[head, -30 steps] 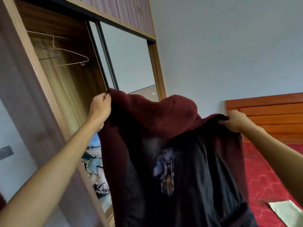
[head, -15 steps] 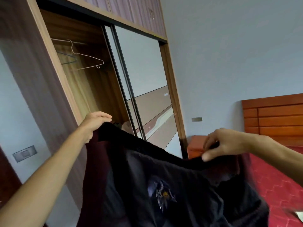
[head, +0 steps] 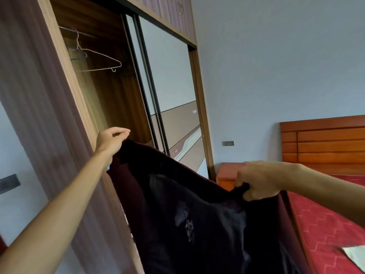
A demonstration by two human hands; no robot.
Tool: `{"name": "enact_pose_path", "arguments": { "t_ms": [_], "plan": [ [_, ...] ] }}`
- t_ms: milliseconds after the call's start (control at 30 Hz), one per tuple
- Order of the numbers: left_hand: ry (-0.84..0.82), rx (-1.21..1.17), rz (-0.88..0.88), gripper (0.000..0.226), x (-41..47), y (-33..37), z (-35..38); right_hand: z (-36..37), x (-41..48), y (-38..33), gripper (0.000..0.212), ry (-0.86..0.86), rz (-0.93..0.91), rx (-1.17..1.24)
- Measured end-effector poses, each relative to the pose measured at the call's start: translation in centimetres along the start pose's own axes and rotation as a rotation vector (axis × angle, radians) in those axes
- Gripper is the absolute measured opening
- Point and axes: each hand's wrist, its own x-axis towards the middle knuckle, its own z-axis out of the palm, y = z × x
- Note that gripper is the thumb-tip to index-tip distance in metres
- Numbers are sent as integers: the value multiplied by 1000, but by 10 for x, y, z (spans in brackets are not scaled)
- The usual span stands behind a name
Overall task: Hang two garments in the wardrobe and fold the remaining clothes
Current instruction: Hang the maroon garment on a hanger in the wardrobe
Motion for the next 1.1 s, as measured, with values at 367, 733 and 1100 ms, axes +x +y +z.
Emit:
{"name": "enact_pose_path", "arguments": {
  "t_ms": [367, 733, 1100],
  "plan": [
    [-330, 39, 18, 41, -26, -79, 59, -89, 60, 4, 31, 742, 206, -98],
    [-67, 198, 257, 46, -98, -99, 128, -143, 125, 26, 41, 1208, 122, -260],
    [-34, 622, 441, 29, 23, -102, 141, -108, 164, 193, 15, 1185, 188, -207]
  ]
}}
